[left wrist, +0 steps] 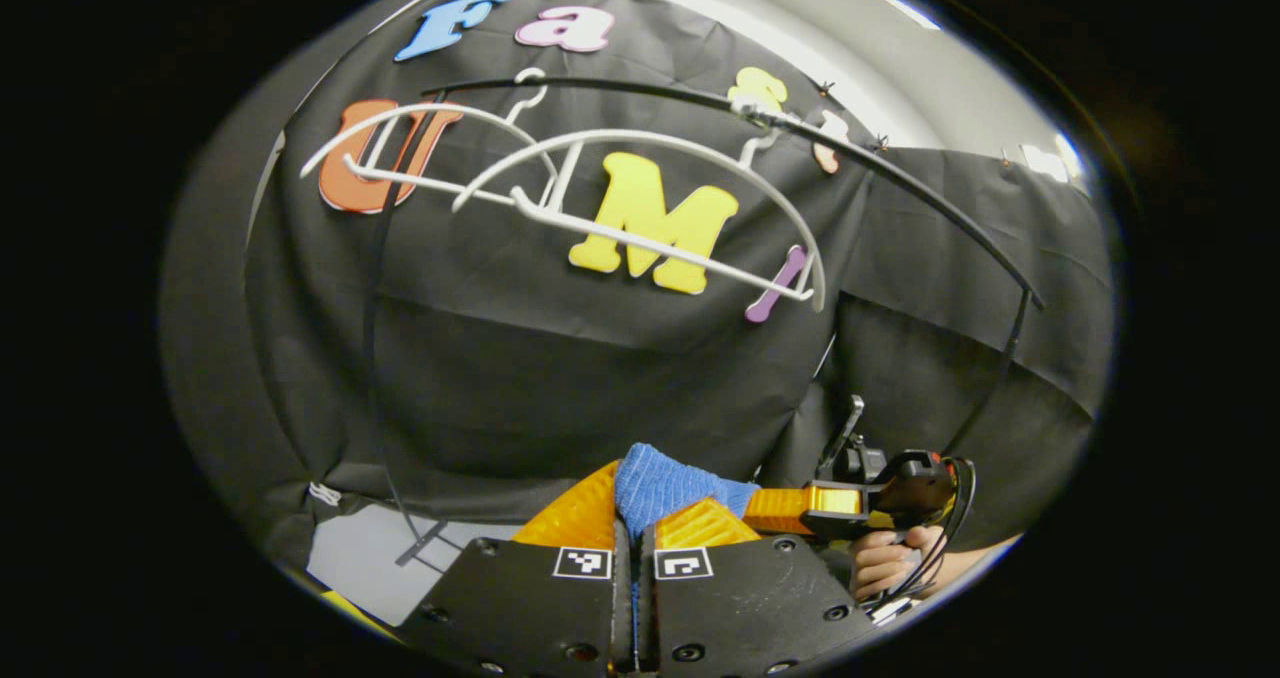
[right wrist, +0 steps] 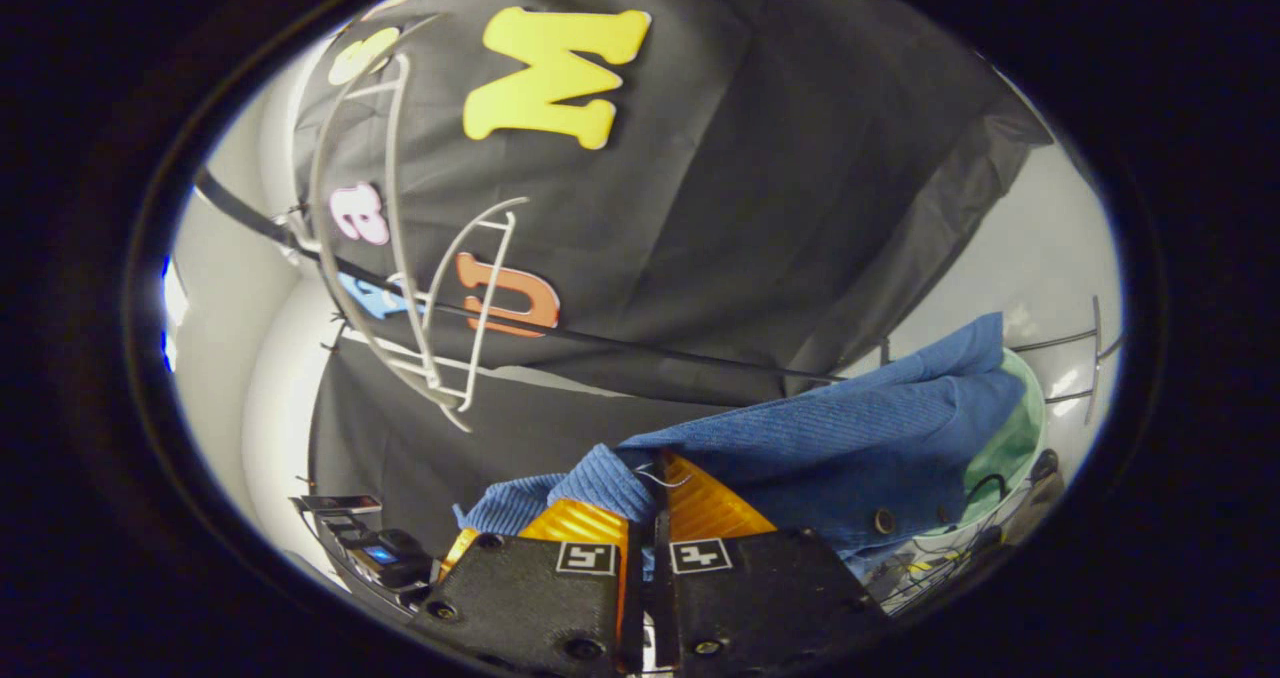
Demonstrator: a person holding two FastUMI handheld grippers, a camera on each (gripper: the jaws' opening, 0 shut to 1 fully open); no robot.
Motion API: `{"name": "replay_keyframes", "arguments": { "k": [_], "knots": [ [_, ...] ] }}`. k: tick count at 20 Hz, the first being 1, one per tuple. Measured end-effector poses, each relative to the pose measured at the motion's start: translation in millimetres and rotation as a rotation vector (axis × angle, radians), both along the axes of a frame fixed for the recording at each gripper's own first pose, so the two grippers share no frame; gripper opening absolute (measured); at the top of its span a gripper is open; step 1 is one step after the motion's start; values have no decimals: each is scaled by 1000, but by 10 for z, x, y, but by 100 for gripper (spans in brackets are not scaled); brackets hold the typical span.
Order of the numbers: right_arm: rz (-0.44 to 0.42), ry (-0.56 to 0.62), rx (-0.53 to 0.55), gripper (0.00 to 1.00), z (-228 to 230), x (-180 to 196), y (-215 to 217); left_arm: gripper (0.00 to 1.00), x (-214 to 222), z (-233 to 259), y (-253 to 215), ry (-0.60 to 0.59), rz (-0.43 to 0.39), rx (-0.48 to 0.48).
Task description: Grasp the clothes on the hanger with both hands and then place them into the laundry hamper below.
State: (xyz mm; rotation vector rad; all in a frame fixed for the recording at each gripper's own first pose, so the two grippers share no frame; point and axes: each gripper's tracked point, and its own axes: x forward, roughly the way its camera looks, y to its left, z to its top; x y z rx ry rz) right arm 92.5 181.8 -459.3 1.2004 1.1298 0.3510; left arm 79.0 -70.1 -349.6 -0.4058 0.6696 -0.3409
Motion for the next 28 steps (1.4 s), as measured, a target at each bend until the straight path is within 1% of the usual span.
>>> {"name": "replay_keyframes", "arguments": {
  "k": [1, 2, 4, 7, 12, 14, 18, 19, 20, 21, 22, 23, 24, 25, 26, 27, 28],
  "knots": [
    [5, 22, -28, 7, -140, -32, -36, 2, -9, -126, 1, 24, 4, 8],
    [14, 47, -53, 5, -288, -65, -61, 2, -28, -252, 14, 48, 7, 18],
    [27, 94, -86, 7, -556, -104, -109, 2, -77, -479, 26, 90, 11, 26],
    [55, 143, -141, 7, -830, -174, -125, 2, -127, -749, 56, 151, 28, 31],
    [146, 211, -262, 7, -1280, -396, -159, 2, -325, -1145, 169, 241, 42, 71],
    [186, 234, -306, 7, -1408, -490, -160, 2, -404, -1261, 210, 271, 42, 91],
    [267, 271, -370, 7, -1598, -720, -19, 2, -548, -1453, 267, 330, 41, 127],
    [287, 281, -395, 7, -1633, -761, -15, 8, -554, -1522, 276, 346, 40, 134],
    [312, 288, -423, 7, -1675, -797, -22, 2, -587, -1596, 295, 368, 39, 150],
    [338, 291, -460, 8, -1709, -827, -57, 2, -627, -1667, 339, 389, 40, 175],
    [363, 286, -500, 8, -1750, -842, -115, 8, -668, -1747, 388, 416, 40, 205],
    [382, 273, -527, 11, -1692, -827, -136, 9, -735, -1798, 432, 439, 37, 234],
    [399, 262, -557, 24, -1673, -814, -178, 3, -788, -1839, 466, 463, 34, 255],
    [419, 251, -588, 29, -1674, -813, -245, 4, -846, -1908, 505, 492, 37, 275],
    [433, 238, -613, 38, -1632, -786, -309, 7, -903, -1925, 496, 516, 38, 274],
    [446, 227, -647, 40, -1578, -786, -385, 10, -938, -1934, 460, 532, 41, 253],
    [452, 209, -681, 56, -1563, -778, -445, 22, -943, -1907, 439, 536, 50, 238]
  ]
}}
